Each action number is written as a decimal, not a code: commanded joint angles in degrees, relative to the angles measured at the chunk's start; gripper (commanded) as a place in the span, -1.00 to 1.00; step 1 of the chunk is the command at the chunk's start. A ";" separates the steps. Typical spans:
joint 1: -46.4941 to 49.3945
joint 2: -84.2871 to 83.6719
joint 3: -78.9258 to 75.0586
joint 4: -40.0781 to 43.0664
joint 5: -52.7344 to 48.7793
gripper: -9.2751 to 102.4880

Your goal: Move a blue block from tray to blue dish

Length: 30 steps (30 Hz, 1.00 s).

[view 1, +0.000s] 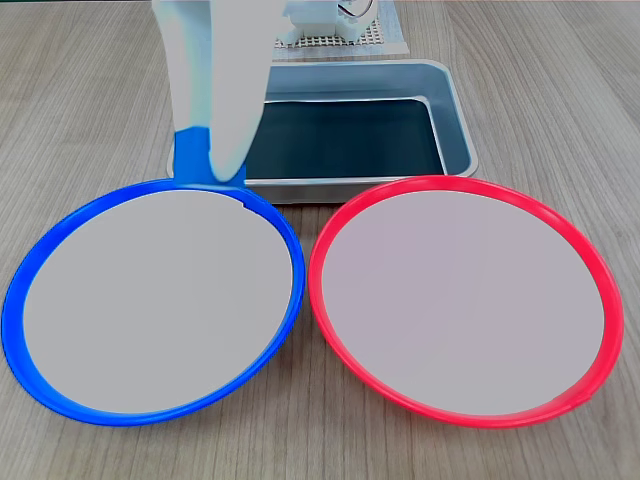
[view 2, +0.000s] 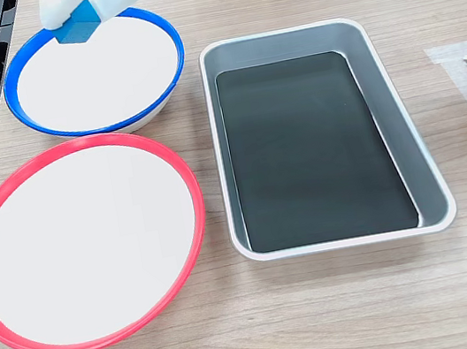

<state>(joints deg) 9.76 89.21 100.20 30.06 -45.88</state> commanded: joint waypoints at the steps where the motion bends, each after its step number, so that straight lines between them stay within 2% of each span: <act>1: 3.43 -4.48 4.13 -10.37 -17.31 -0.84; 5: 6.24 -11.95 4.39 -12.04 -27.33 -0.84; 10: 7.29 -19.34 -0.44 -11.34 -30.76 -0.84; 17: 6.86 -21.18 -4.39 -12.13 -31.11 -0.39; 22: 6.15 -18.19 -3.69 -13.45 -30.50 -0.29; 26: 3.60 -10.99 -2.81 -14.59 -19.69 -0.31; 28: 1.76 -5.80 -2.11 -15.56 -9.76 -0.33; 30: 0.26 0.00 -1.58 -16.08 2.81 -0.48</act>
<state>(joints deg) 11.60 79.98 98.61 15.12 -57.57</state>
